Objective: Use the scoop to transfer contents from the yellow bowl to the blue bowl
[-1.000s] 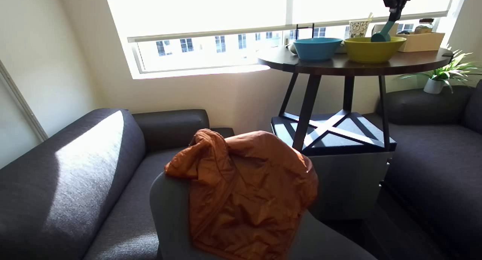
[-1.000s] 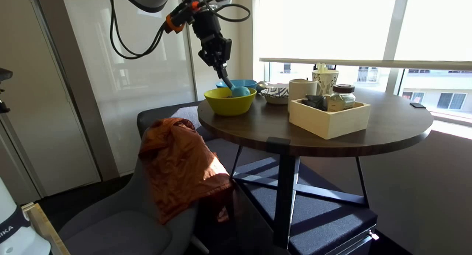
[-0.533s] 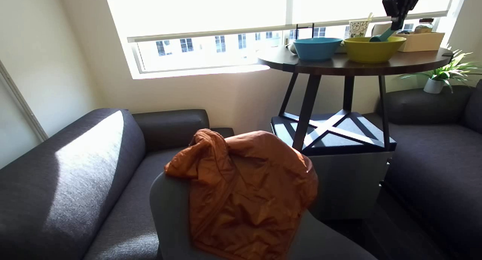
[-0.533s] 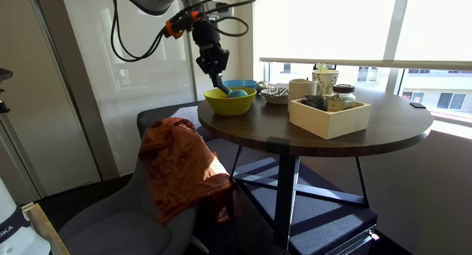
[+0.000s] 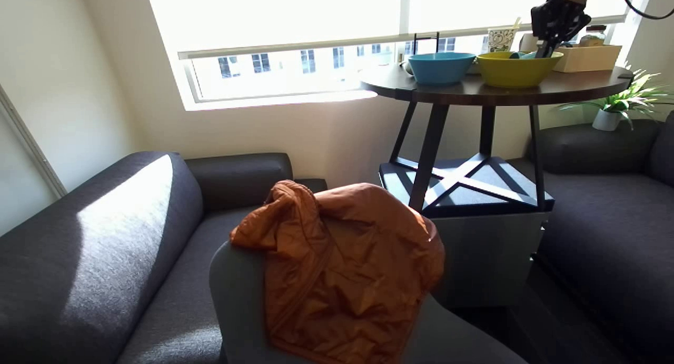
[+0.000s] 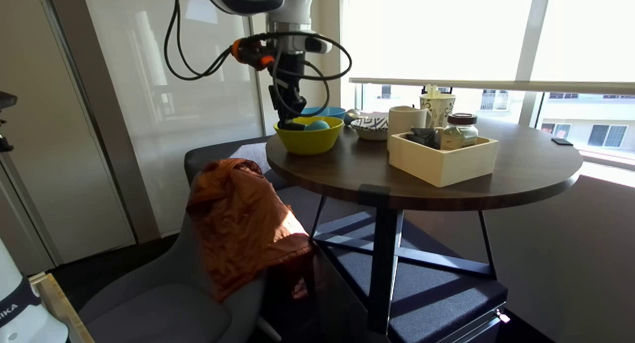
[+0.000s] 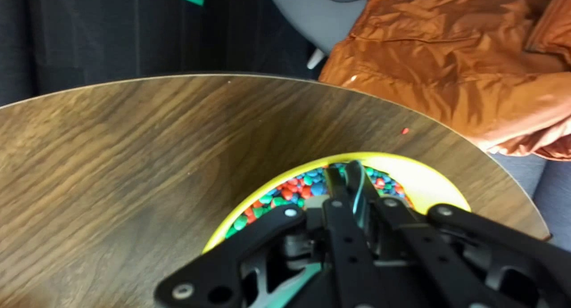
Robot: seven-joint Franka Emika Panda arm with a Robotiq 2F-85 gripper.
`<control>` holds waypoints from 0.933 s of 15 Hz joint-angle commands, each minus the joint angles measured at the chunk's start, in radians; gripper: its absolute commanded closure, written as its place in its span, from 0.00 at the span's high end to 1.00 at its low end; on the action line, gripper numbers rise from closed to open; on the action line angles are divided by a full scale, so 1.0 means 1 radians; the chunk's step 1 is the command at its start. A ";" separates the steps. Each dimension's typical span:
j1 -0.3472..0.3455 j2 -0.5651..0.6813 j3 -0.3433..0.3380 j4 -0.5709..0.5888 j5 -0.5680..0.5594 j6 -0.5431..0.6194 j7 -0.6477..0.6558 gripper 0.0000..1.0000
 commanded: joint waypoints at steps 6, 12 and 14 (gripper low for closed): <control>-0.054 0.044 -0.025 0.037 0.343 -0.088 -0.077 0.02; -0.081 0.063 -0.039 0.039 0.497 -0.144 -0.103 0.02; -0.088 0.069 -0.043 0.039 0.538 -0.157 -0.108 0.02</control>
